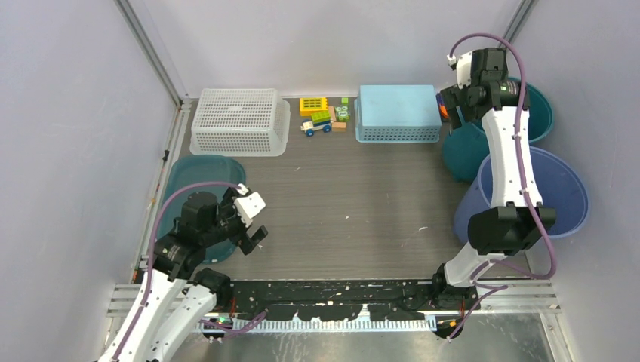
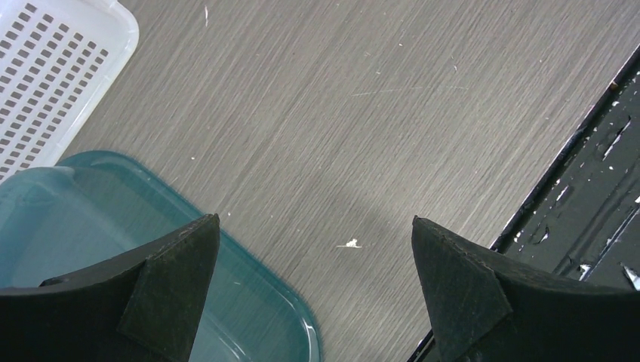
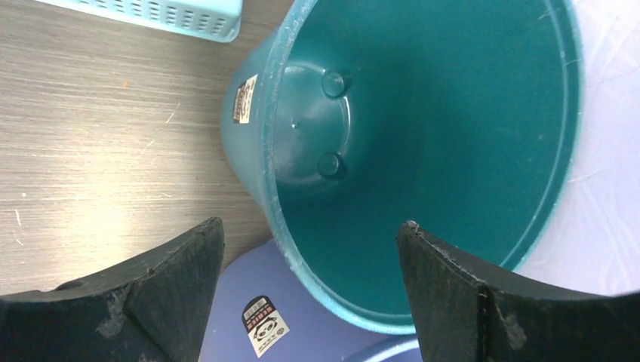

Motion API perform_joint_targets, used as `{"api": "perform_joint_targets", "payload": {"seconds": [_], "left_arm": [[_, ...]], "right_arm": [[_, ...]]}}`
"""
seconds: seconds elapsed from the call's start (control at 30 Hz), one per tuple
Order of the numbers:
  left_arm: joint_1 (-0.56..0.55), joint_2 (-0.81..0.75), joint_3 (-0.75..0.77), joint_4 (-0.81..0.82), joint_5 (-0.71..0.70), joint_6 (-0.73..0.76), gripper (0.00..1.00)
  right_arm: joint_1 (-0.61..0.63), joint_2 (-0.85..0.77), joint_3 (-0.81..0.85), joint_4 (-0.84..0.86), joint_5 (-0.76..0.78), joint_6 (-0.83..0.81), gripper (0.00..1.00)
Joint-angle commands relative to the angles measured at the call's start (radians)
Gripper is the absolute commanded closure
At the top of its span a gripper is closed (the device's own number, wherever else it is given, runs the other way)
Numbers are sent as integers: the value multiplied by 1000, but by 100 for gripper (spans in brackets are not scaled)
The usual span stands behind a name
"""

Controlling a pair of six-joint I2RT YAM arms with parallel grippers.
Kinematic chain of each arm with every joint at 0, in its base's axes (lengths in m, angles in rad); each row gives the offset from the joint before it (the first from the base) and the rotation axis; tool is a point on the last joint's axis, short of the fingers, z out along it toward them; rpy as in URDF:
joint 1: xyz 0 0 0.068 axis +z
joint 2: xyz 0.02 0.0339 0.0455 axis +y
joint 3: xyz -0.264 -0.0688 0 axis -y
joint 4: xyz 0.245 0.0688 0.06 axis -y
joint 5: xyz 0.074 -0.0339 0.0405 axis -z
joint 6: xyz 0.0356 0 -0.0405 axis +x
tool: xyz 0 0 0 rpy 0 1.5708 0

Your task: Turn the large container upside down

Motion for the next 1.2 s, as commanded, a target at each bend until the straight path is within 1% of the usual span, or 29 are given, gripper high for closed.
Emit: {"api": "perform_joint_targets", "payload": {"seconds": [0.0, 0.1, 0.17, 0.3, 0.4, 0.47, 0.5, 0.63, 0.73, 0.9, 0.97, 1.0, 1.17], "left_arm": [[7, -27, -21, 14, 27, -5, 0], [9, -35, -27, 17, 25, -4, 0], [9, -36, -28, 18, 25, -5, 0], [9, -38, -39, 25, 23, -5, 0], [10, -40, -44, 27, 20, -6, 0], [10, -42, -46, 28, 19, -6, 0], [11, -43, -46, 29, 19, -6, 0], [14, -44, -47, 28, 18, -6, 0], [15, -44, -49, 31, 19, -6, 0], [15, -44, -50, 30, 20, -6, 0], [16, -43, -50, 30, 20, -6, 0], [16, -45, -50, 30, 20, -6, 0], [18, -46, -50, 29, 20, -6, 0]], "right_arm": [[-28, 41, 68, -54, -51, -2, 15], [-48, 83, 98, -87, -103, 3, 23], [-56, 105, 105, -101, -128, 3, 28], [-58, 132, 107, -114, -138, 1, 38], [-58, 147, 108, -121, -151, -6, 42], [-59, 156, 111, -123, -155, -10, 48], [-59, 160, 113, -124, -155, -12, 49], [-60, 167, 118, -126, -161, -28, 59], [-60, 167, 127, -125, -160, -38, 70], [-60, 160, 160, -131, -158, -53, 81], [-60, 157, 173, -136, -156, -56, 94], [-60, 154, 181, -139, -156, -57, 98], [-58, 140, 217, -143, -142, -64, 99]]}}
